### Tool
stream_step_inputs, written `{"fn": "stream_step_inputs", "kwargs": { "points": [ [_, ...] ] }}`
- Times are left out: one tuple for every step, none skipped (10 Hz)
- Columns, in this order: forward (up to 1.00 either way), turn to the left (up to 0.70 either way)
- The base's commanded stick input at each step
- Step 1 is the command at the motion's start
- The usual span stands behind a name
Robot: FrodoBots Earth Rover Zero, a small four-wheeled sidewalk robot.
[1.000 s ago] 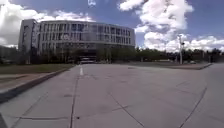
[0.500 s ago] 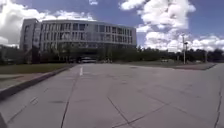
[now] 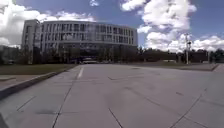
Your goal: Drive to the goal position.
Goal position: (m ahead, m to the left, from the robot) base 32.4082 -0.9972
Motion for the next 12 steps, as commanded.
{"fn": "stream_step_inputs", "kwargs": {
  "points": [
    [0.7, 0.0],
    [0.7, 0.0],
    [0.7, 0.0],
    [0.7, 0.0],
    [0.7, 0.0],
    [0.7, 0.0],
    [0.7, 0.0],
    [0.7, 0.0],
    [0.7, 0.0],
    [0.7, 0.0],
    [0.7, 0.0],
    [0.7, 0.0]
  ]
}}
